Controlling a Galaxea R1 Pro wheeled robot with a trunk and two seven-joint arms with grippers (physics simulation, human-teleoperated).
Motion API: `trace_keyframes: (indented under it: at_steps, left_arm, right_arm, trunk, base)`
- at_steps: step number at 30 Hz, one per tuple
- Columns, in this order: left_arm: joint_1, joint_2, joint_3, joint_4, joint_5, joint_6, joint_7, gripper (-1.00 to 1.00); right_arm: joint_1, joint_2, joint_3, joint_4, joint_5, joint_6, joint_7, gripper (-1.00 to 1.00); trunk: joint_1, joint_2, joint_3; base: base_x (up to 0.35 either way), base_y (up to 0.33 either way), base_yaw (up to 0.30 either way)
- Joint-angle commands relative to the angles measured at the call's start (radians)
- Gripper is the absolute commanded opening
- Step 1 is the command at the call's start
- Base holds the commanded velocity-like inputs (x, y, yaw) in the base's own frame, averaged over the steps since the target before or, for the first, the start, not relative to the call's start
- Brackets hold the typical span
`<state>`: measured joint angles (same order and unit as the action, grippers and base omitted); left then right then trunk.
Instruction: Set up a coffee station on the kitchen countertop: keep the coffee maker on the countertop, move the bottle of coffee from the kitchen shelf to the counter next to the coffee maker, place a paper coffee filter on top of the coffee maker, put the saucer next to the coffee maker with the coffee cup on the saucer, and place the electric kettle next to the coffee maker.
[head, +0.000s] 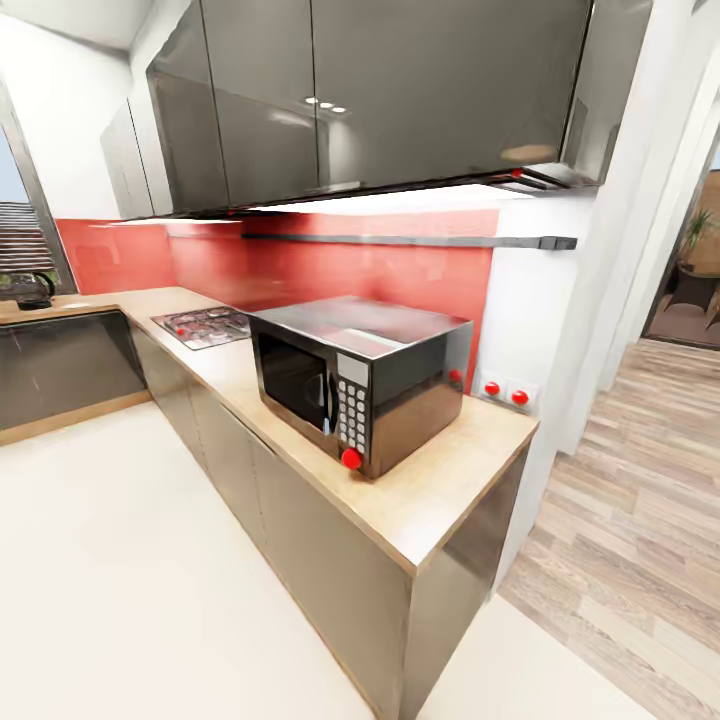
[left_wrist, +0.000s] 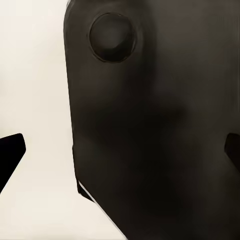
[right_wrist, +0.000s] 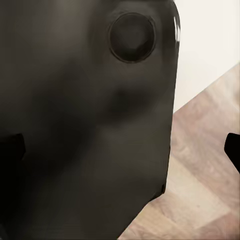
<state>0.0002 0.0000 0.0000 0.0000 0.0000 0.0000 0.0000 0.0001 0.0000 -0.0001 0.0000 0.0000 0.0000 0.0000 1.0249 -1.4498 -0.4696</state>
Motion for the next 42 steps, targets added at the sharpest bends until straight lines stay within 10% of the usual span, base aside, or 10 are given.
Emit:
trace_keyframes:
  at_steps: [1, 12, 36, 42]
  left_arm:
    - [0.001, -0.002, -0.003, -0.005, -0.002, -0.005, 0.002, 1.0]
    - [0.001, -0.001, -0.003, -0.005, -0.002, -0.006, 0.002, 1.0]
    - [0.001, -0.003, -0.001, -0.005, 0.009, -0.009, 0.0, 1.0]
    - [0.001, -0.004, 0.002, -0.003, 0.009, -0.117, -0.002, 1.0]
  right_arm:
    - [-0.003, 0.006, 0.002, -0.006, 0.0, -0.005, -0.003, 1.0]
    - [-0.005, 0.062, -0.003, -0.061, 0.001, -0.018, -0.003, 1.0]
    - [-0.005, 0.061, -0.004, -0.147, 0.002, -0.018, -0.004, 1.0]
    - [-0.005, 0.061, -0.003, -0.147, 0.002, -0.018, -0.004, 1.0]
  trunk:
    - [0.0, 0.0, 0.0]
    - [0.0, 0.0, 0.0]
    - [0.0, 0.0, -0.015]
    - [0.0, 0.0, -0.02]
  base:
    - [0.0, 0.0, 0.0]
    - [0.0, 0.0, 0.0]
    - [0.0, 0.0, 0.225]
    - [0.0, 0.0, 0.245]
